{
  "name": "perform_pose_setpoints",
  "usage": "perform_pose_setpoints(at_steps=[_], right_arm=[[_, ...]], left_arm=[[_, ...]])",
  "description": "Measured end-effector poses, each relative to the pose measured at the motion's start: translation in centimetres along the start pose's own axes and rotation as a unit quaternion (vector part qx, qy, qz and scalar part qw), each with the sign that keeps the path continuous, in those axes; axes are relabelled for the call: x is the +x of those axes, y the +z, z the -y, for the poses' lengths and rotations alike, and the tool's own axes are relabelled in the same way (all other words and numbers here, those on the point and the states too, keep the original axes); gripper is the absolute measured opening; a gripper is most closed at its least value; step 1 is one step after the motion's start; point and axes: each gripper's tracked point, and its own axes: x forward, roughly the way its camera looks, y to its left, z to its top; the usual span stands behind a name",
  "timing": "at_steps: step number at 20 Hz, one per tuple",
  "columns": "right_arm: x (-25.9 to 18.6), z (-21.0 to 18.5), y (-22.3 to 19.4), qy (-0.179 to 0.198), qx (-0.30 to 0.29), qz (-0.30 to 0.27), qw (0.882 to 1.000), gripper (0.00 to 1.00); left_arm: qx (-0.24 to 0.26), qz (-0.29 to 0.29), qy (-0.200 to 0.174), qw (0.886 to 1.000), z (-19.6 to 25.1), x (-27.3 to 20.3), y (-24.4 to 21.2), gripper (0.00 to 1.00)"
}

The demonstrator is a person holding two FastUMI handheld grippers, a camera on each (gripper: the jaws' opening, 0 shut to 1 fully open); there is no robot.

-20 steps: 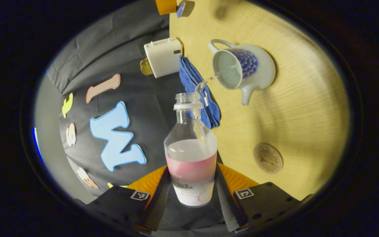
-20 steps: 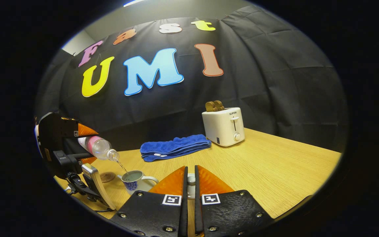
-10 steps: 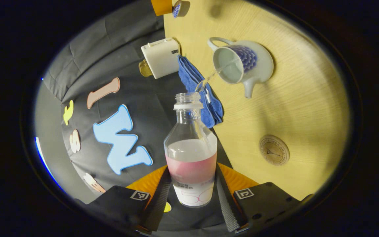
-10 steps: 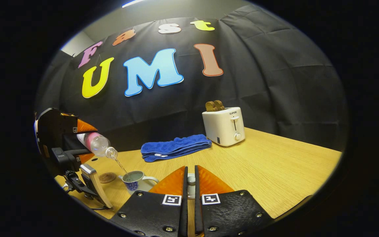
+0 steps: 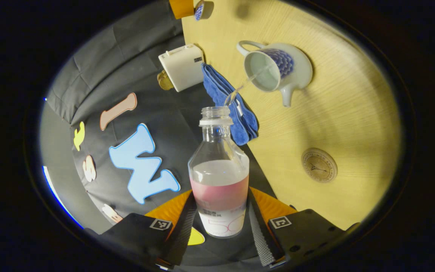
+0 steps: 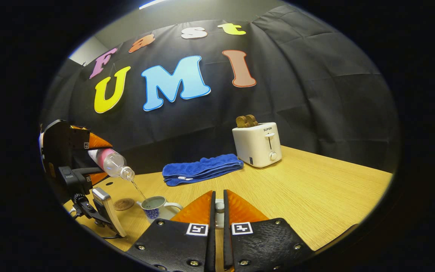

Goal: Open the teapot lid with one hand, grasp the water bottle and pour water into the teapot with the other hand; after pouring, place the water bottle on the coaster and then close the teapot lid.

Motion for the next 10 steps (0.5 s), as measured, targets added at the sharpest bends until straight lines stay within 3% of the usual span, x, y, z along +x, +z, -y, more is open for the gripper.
perform_pose_setpoints(at_steps=[10], right_arm=[[-0.04,-0.11,-0.15,0.002,0.002,-0.004,1.0,0.08]], left_arm=[[0.032,-0.003,0.004,0.999,-0.72,0.14,0.09,0.84]])
